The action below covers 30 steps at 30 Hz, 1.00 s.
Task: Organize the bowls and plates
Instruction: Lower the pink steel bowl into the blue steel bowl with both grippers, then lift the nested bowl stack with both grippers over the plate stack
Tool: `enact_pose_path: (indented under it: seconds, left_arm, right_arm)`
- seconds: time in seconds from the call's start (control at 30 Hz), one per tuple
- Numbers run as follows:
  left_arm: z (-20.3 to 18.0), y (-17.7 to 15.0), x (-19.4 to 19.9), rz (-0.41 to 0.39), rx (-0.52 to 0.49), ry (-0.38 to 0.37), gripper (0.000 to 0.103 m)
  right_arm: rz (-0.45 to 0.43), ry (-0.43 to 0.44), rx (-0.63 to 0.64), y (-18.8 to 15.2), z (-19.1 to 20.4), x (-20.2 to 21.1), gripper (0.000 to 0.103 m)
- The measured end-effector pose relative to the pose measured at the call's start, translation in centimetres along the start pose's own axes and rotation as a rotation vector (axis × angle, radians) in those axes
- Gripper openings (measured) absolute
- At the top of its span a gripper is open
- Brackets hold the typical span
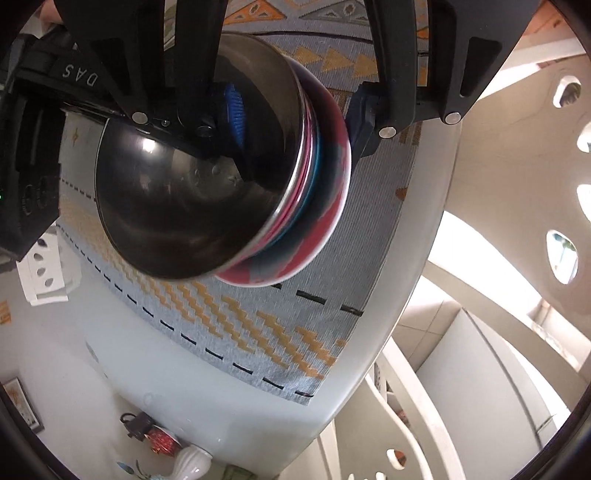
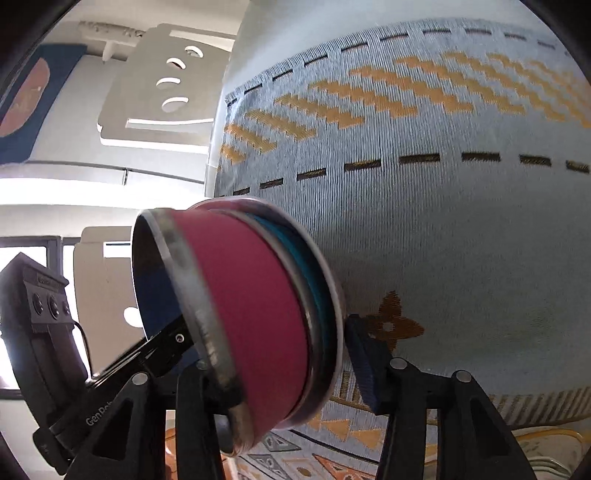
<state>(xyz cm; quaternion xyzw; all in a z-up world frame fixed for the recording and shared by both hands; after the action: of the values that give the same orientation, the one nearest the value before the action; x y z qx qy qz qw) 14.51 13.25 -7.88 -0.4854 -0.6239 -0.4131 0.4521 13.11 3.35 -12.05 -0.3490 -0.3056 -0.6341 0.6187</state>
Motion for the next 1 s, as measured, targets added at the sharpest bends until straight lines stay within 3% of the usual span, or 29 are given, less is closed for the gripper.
enact_pose_path:
  seconds: [0.2, 0.6, 1.0]
  left_arm:
    - [-0.7, -0.7, 1.2, -0.029, -0.039, 0.005, 0.04]
    - [-6.2, -3.4, 5.3, -0.087, -0.141, -0.005, 0.04]
    - [-14.6, -11.5, 4.4, -0.037, -0.257, -0.033, 0.04]
  right_arm:
    - [-0.035, 0.012, 0.011, -1.0, -0.3, 1.5, 0.037]
    - [-0.132, 0.026, 0.015, -4.9, -1.2, 8.1, 0.037]
    - [-0.171, 0.012, -0.063, -13.3, -7.6, 13.8, 0.037]
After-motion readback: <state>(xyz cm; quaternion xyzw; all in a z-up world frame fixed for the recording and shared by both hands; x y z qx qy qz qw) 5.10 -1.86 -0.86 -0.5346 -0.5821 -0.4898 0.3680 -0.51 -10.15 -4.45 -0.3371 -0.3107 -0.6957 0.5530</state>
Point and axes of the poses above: each gripper's, at about its wrist camera, not at the fingertips, and x roughly against the way its jaws point, z to its left, y to its top, the point moved 5 cm from there along -x, roughly the way its jaws point, and after that the axes turned 6 degrees about z, right-handed, at the moved point
